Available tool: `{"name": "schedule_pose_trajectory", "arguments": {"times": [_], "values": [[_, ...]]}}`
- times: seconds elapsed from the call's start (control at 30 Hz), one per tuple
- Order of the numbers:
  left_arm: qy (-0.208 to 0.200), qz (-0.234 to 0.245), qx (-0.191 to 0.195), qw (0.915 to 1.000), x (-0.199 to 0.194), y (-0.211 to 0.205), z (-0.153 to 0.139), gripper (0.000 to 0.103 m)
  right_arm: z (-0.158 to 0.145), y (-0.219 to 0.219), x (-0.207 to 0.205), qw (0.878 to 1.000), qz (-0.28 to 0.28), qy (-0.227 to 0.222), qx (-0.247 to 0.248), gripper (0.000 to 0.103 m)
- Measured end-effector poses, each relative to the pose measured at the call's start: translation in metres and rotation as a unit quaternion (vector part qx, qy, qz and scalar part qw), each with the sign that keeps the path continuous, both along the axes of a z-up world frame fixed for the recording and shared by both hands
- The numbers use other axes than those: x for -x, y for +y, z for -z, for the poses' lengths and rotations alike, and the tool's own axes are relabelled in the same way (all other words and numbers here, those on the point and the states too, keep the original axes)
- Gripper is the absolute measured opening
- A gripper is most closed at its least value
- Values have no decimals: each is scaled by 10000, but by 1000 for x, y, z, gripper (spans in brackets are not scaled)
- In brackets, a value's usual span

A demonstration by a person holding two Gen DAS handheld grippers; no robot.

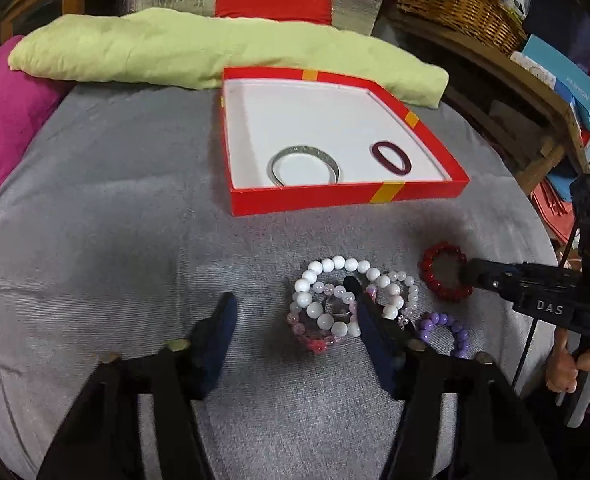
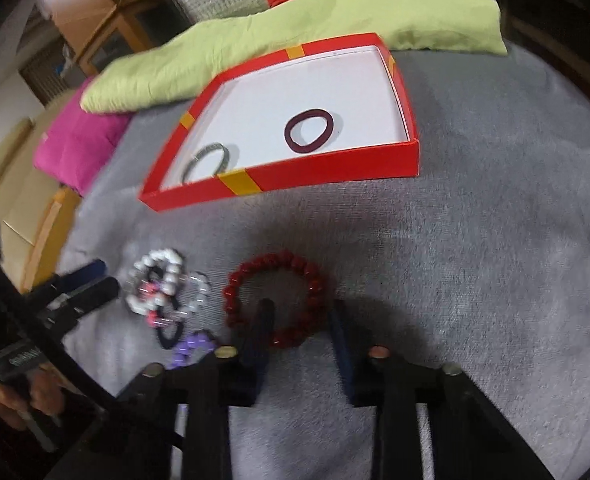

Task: Organize jewelry
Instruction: 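Grasp the white bead bracelet with the left tool while the right tool grasps the red bead bracelet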

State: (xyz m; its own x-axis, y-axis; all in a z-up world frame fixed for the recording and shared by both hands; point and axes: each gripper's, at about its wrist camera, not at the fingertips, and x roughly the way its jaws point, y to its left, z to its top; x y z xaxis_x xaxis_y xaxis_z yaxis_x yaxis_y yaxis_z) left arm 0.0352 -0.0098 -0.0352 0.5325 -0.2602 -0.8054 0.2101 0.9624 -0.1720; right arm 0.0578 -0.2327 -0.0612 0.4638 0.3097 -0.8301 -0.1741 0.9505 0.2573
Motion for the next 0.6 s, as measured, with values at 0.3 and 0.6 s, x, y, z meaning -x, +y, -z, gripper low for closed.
{"name": "schedule_pose_trajectory", "arguments": {"times": [0.3, 0.6], "values": [[-15, 257, -167, 9995, -10, -12, 11, 12, -3, -5, -8, 9992, 330, -169, 134, 10], [-546, 147, 240, 9981, -6, 1, -16, 6, -18, -22, -7, 9966, 665, -398, -273, 10]]}}
